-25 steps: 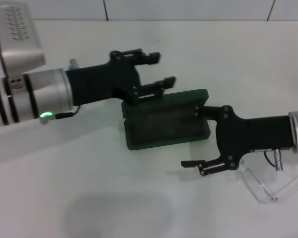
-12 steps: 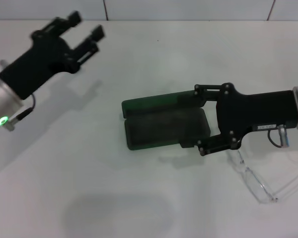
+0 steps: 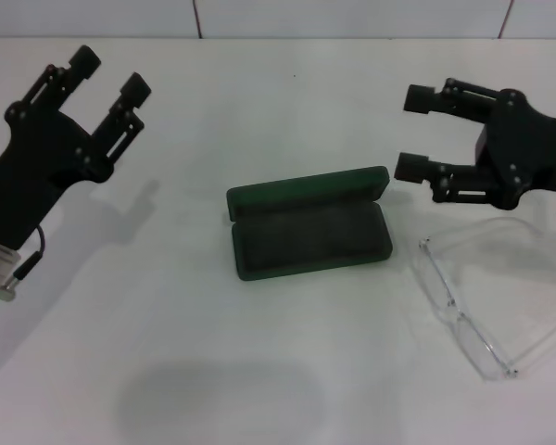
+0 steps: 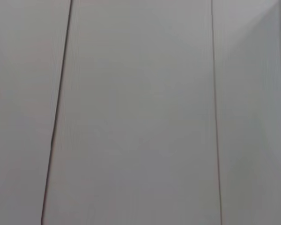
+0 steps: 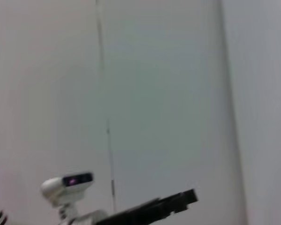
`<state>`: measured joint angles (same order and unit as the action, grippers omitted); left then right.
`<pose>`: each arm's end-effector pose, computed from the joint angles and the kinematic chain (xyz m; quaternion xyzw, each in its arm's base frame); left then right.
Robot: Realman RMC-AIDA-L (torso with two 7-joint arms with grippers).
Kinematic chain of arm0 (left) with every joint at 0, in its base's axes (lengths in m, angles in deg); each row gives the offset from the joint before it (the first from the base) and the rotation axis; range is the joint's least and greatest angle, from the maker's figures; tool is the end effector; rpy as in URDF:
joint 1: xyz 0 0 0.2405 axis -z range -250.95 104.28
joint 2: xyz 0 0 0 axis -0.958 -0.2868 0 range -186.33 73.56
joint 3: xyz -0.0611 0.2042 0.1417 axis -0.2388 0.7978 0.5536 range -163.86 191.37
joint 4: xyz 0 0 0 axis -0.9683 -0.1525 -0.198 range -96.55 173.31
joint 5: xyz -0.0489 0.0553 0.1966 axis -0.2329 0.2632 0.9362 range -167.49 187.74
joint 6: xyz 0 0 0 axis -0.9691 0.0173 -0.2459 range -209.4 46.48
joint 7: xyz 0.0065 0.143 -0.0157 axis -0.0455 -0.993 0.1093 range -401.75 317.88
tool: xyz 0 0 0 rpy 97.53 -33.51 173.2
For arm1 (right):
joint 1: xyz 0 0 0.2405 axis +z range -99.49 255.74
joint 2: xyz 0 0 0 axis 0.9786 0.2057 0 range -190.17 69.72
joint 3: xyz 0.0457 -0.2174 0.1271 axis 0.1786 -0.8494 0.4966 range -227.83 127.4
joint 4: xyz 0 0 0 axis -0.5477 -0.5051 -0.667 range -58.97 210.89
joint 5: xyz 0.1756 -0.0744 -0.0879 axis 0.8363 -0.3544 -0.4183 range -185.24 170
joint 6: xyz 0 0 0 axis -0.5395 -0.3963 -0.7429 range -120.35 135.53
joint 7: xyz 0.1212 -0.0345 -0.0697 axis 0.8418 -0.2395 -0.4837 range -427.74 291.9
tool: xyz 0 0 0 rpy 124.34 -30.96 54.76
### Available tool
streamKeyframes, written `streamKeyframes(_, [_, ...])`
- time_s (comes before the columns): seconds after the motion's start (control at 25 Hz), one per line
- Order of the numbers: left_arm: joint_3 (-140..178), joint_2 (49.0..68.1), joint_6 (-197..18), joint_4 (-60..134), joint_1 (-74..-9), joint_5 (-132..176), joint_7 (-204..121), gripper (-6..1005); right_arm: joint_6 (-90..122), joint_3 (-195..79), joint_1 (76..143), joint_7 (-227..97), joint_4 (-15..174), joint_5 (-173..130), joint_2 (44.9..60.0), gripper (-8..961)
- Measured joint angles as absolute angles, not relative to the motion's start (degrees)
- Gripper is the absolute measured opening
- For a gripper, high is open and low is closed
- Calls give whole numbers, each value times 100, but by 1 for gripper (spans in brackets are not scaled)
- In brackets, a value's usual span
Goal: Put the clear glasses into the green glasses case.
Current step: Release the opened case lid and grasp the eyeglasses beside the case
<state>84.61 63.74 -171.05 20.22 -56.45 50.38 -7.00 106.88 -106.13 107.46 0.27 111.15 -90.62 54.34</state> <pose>-0.2784 0.2844 0.0009 -0.7668 -0.1220 -0.4769 0.4118 0.2103 0.3245 0.0307 -0.9068 0.0581 0.4054 0.0998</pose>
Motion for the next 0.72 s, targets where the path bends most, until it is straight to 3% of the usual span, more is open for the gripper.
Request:
streamKeyframes(0.44, [8457, 6411, -17431, 2566, -5570, 4966, -900, 667, 10604, -10568, 10635, 1, 11126, -9108, 5501, 841])
streamKeyframes(0.72, [8461, 6412, -17619, 2866, -5568, 4968, -1083, 667, 10147, -10717, 10412, 945, 12661, -9472, 5518, 841])
